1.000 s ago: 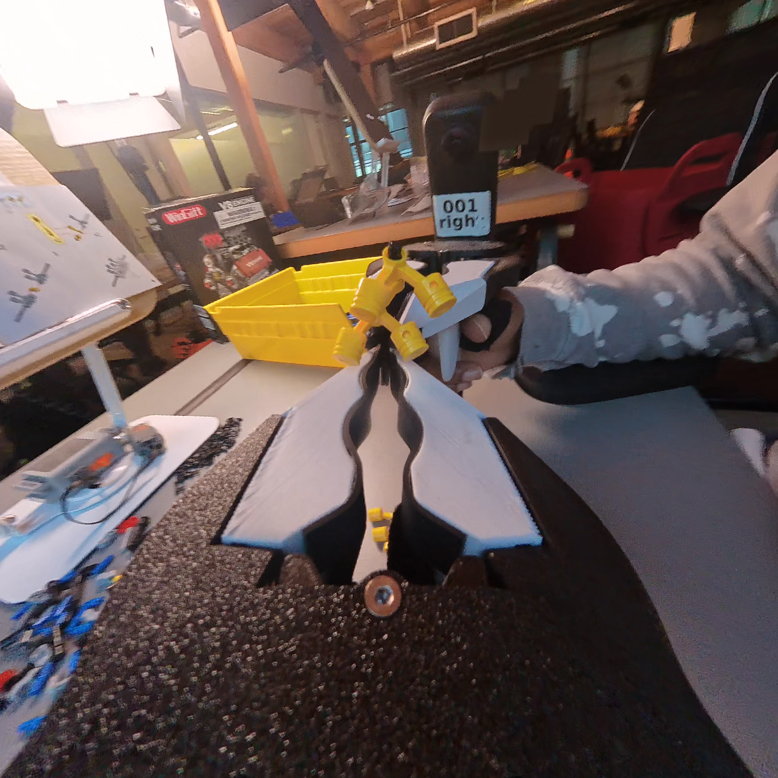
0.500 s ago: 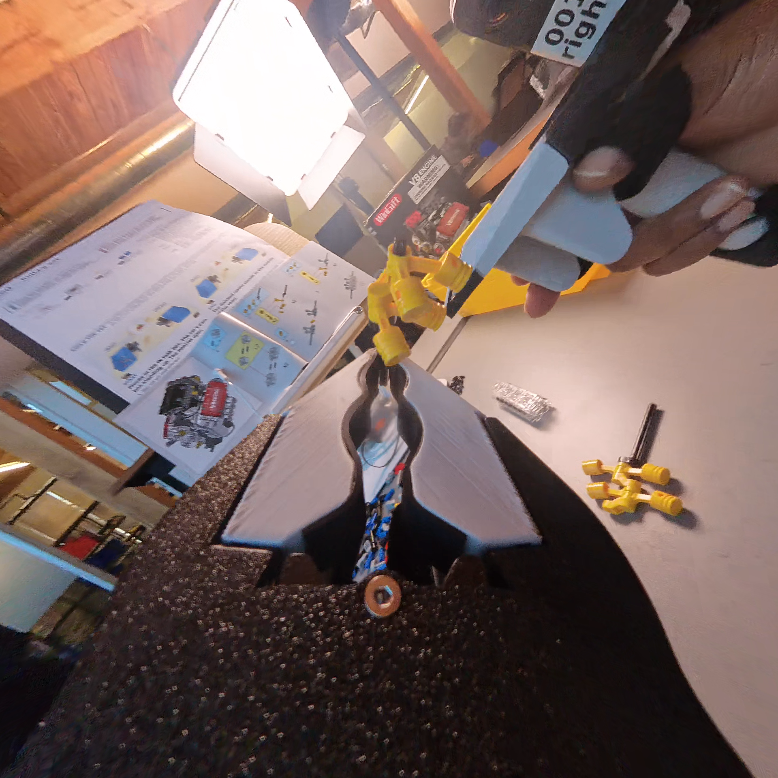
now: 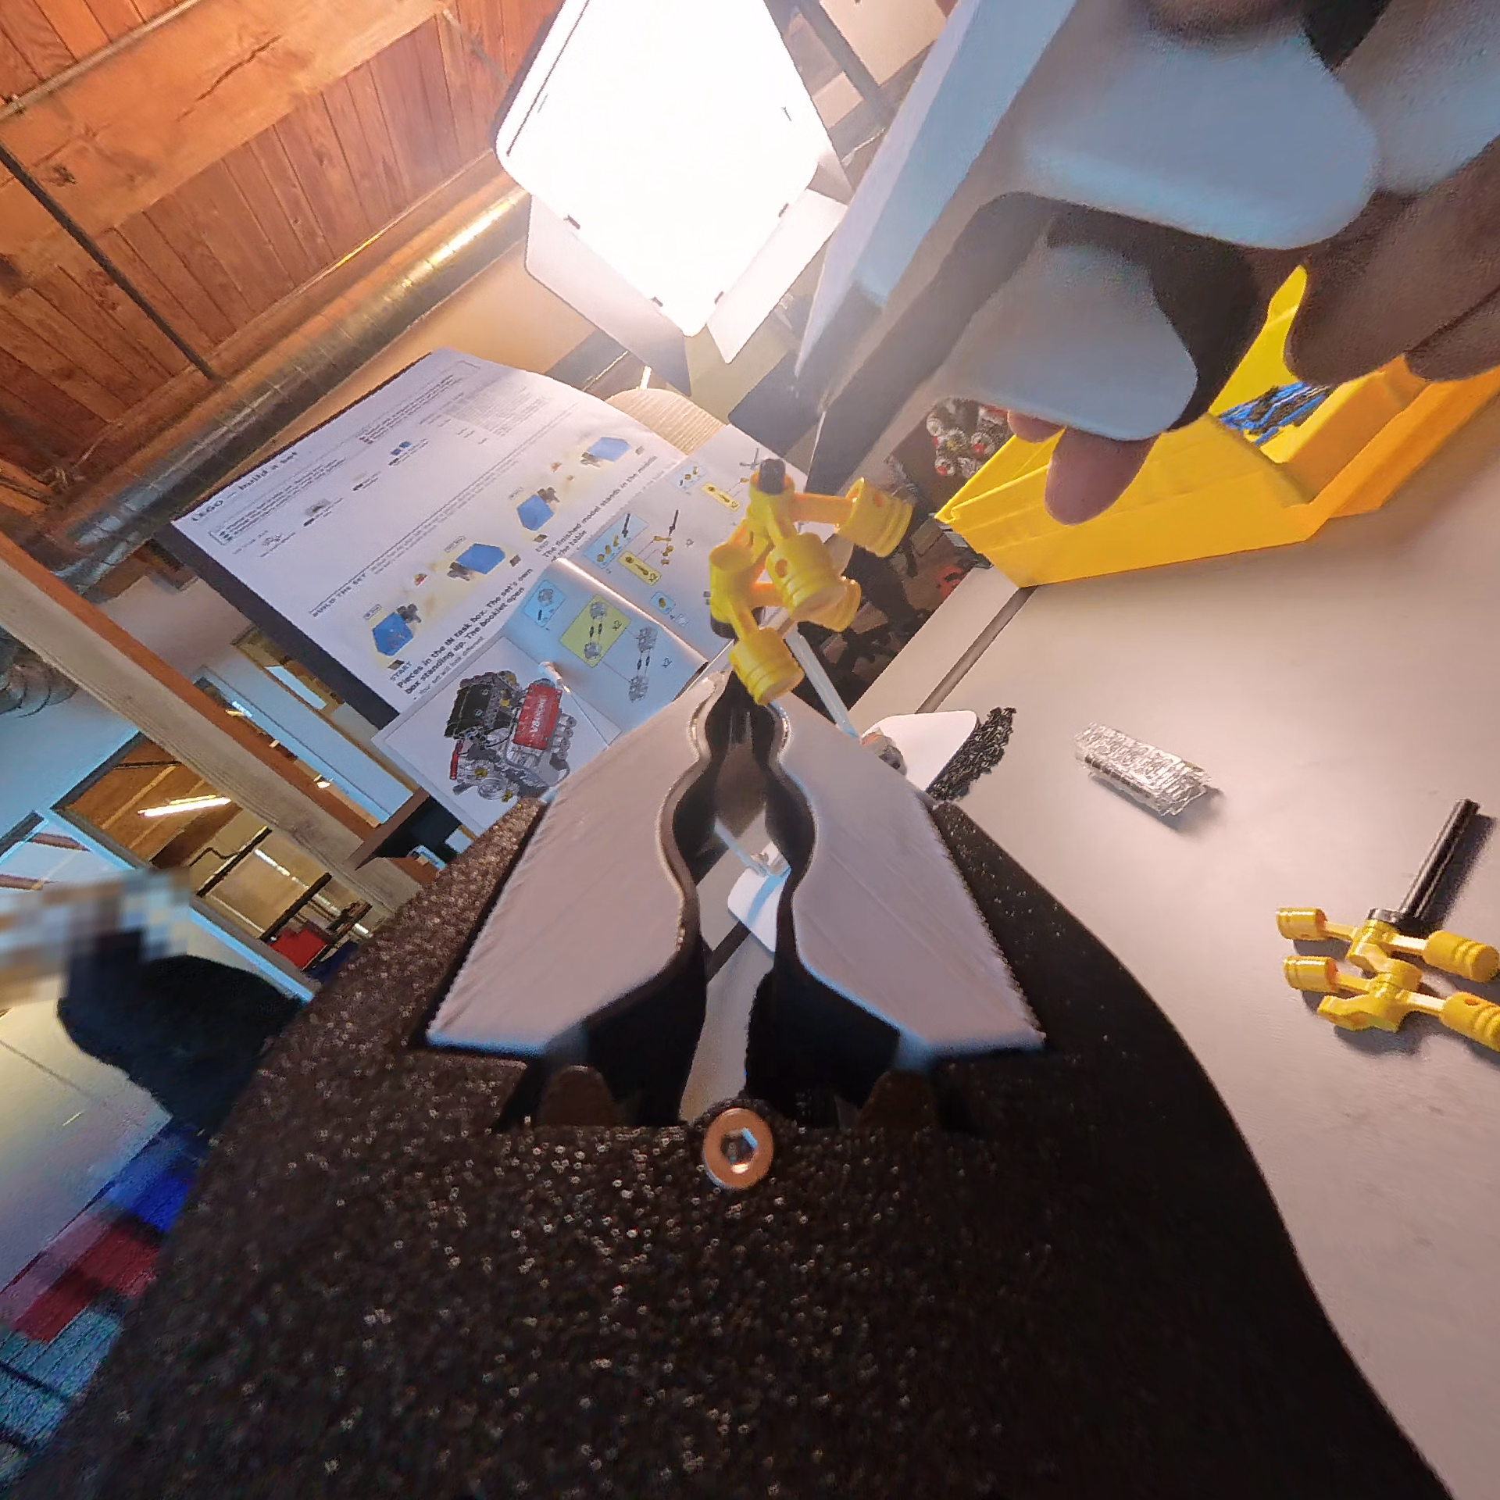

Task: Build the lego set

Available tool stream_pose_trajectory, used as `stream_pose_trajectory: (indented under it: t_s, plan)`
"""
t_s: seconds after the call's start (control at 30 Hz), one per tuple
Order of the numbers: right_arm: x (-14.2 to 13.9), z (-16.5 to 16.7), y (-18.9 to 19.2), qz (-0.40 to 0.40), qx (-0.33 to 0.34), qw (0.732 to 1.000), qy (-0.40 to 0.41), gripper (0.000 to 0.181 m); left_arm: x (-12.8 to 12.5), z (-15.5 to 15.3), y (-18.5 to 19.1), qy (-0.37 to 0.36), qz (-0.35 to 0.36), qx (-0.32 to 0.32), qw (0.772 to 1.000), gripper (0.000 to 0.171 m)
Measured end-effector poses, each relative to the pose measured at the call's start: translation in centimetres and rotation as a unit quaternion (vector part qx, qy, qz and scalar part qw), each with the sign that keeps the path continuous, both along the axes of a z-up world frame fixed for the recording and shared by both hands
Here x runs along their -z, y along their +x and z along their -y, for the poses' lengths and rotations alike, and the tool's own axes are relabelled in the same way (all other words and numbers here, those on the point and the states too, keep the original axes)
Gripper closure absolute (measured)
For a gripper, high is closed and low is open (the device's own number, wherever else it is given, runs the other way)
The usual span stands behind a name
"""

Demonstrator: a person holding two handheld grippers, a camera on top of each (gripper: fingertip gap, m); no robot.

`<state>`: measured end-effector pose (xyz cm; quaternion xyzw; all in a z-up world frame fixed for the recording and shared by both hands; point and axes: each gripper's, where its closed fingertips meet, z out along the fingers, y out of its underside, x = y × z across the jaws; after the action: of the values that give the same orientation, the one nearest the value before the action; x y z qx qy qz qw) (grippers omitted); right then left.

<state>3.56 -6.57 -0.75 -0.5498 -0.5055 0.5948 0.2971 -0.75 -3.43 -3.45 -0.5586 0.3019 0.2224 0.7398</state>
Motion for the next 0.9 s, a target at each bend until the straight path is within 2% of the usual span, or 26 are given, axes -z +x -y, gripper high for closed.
stream_pose_trajectory:
  t_s: [0.17, 0.3, 0.43, 0.9]
  plan:
    - [-0.4, -0.1, -1.4, 0.025, 0.076, 0.986, 0.147, 0.152, 0.0, -0.3, -1.2, 0.011, -0.018, -0.04, 0.999, 0.169]
    - [-0.7, -0.1, -2.0, 0.019, 0.119, 0.964, 0.237, 0.166, -0.3, -0.3, -2.1, 0.012, -0.016, -0.062, 0.998, 0.169]
    - [-0.3, 0.0, -2.4, 0.025, 0.137, 0.945, 0.296, 0.173, -0.1, -0.3, -2.6, 0.014, -0.028, -0.073, 0.997, 0.169]
    - [0.1, -0.5, -2.4, 0.026, 0.134, 0.935, 0.328, 0.175, -0.4, 0.0, -3.1, 0.034, -0.077, -0.105, 0.991, 0.169]
